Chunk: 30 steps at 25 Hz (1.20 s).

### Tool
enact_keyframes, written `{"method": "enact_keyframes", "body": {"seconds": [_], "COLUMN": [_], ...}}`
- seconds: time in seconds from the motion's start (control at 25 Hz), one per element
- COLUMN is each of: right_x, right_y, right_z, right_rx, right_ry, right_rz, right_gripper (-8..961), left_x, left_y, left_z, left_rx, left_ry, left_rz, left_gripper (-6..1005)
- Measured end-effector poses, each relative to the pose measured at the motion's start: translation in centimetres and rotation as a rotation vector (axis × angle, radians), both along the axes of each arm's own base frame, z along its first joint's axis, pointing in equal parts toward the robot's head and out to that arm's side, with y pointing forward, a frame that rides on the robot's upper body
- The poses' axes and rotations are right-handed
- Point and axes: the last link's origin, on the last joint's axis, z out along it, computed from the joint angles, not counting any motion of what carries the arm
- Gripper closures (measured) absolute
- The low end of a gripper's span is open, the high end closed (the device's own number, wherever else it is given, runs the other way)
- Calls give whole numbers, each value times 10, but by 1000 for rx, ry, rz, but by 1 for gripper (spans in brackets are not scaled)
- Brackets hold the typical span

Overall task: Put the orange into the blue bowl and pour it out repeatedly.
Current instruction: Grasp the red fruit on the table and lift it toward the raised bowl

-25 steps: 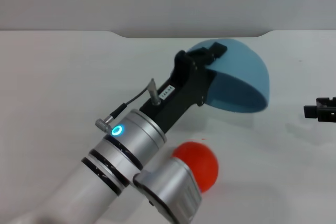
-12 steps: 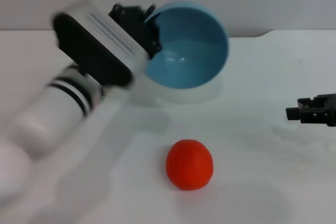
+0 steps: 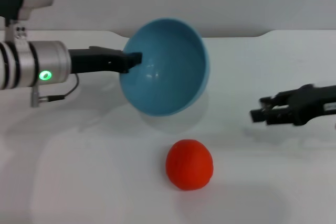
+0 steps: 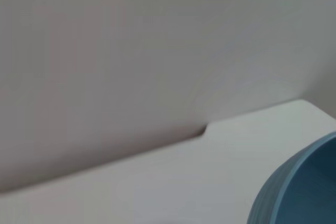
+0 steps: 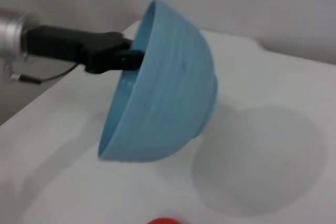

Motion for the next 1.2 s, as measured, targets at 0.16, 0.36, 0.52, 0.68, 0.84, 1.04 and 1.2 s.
{"method": "enact_keyframes", "body": {"seconds": [0.16,0.36,0.52,0.68,0.84,1.04,1.2], "right_x": [-14,-30,-44,-54,-55,-54,-54], "right_y": [2,3,1,-2,3,8,8], "right_z": [-22,-51,-68,-86,-106,-130,-137], "right_rx": [-78,-153,-214,-304,-337,-301,-273], "right_ry": [-38,-129,-175,-203,-237,-265,-247], "right_rz": [95,203,279,316,315,304,296], "right_gripper": [443,443,443,442,442,388,432], "left_x": [-10,-31,-42,-47,-45,-41,-39], "left_y": [-6,-25,-36,-45,-48,-49,-48], "left_z": [18,43,57,66,70,67,65], "left_rx": [-70,-168,-175,-159,-156,-169,-175], "left_ry": [52,208,252,261,268,274,278], "left_rz": [93,269,336,364,361,352,345], "left_gripper": [1000,1001,1001,1001,1000,1000,1001]}}
